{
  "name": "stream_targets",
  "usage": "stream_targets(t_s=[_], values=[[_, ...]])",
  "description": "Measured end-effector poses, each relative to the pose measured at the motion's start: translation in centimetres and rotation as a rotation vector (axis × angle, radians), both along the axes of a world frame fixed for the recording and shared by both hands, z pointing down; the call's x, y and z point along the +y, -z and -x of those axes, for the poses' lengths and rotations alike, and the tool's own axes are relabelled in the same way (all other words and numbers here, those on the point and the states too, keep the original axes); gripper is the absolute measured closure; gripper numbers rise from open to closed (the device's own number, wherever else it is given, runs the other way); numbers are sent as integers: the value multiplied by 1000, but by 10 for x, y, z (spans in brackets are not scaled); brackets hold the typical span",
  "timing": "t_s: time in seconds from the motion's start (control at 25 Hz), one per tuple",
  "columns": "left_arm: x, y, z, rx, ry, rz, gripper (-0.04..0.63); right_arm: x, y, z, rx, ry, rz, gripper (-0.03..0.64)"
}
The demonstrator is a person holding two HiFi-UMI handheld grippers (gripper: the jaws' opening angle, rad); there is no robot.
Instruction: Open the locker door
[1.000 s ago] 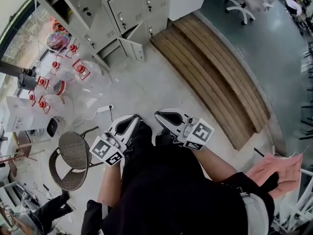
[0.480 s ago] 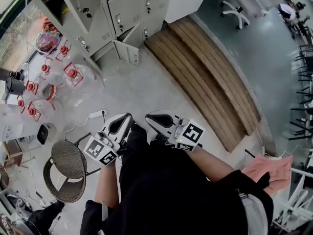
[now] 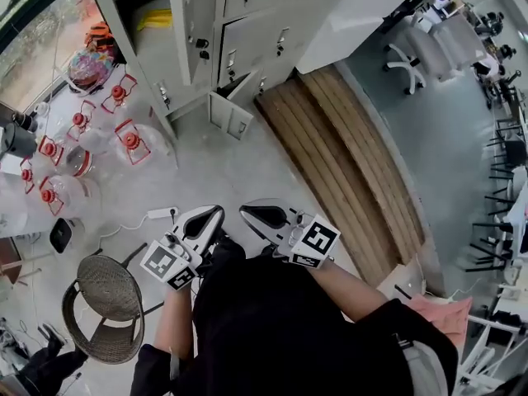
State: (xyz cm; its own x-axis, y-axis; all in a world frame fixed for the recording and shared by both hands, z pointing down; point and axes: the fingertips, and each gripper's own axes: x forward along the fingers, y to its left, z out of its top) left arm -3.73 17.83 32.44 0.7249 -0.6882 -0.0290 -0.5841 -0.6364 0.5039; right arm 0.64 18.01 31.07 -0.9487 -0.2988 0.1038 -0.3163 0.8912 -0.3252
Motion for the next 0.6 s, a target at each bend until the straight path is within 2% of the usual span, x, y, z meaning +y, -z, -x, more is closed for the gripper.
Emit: stream_targets(t_s=[0.24,0.6], values=[[-30,-17,35,24,40,26,578,-41,-7,37,22,33,5,604],[-94,-41,88,0,245,37,578,-118,-46,75,68,146,0,604]])
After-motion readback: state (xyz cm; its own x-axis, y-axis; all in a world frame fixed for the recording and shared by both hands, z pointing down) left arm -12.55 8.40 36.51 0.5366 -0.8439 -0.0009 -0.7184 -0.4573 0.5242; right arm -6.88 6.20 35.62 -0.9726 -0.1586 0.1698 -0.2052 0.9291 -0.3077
